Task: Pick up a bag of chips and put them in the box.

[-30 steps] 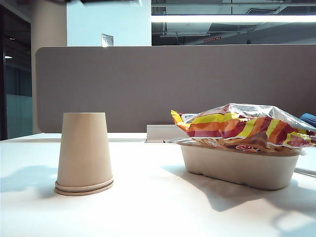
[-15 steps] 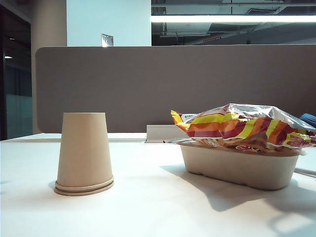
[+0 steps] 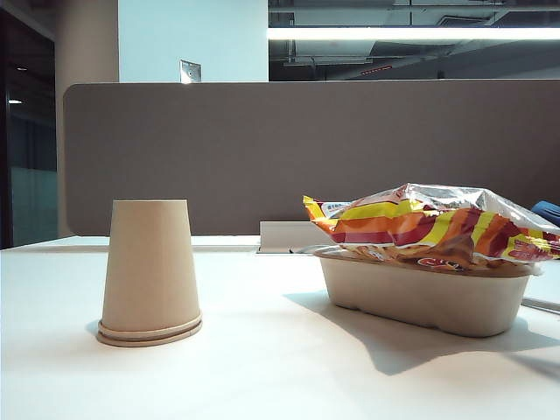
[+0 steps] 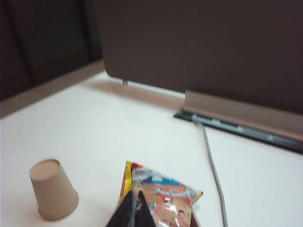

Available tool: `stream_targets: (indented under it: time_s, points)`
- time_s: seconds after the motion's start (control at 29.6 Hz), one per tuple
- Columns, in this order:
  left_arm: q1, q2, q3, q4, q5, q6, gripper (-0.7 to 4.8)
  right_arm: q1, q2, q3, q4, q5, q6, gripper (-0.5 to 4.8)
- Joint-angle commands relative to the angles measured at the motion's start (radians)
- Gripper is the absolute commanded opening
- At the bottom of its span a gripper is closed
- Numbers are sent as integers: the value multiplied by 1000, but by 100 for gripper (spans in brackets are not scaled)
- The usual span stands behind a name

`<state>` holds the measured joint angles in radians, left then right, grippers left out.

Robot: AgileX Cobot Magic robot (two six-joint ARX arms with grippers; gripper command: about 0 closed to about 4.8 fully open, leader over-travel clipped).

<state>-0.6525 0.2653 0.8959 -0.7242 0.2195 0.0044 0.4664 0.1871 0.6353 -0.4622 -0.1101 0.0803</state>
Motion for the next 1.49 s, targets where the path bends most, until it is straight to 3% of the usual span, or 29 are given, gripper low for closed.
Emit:
stream_targets:
  time_s: [0.03,0.24,0.34,0.37,0.61,1.15,1.32,1.49]
  points:
    - [0,-18,1,-44,6,-28,174,1,-49,5,13,-50,38,-1]
    - [-1,-23,0,-94,10,-65,168,1,-117,5,-46,-61,92,-1]
    - [-1,-34,0,-108,9,-64,62,1,-139,5,-80,-108,97,-1]
    - [-1,-40,0,-111,9,-64,51,1,-143,5,-87,-129,97,-1]
    - [-1,-93,0,-129,13,-68,51,0,-165,5,-96,-232,104,-1]
    - [-1,-262,-61,-119,14,-113,51,1,-174,-37,-54,-238,110,-1]
    - [0,-262,-151,-9,78,-161,51,1,-183,-97,26,-282,118,-1]
    - [0,-262,-277,140,74,-185,51,1,-183,-163,87,-289,130,-1]
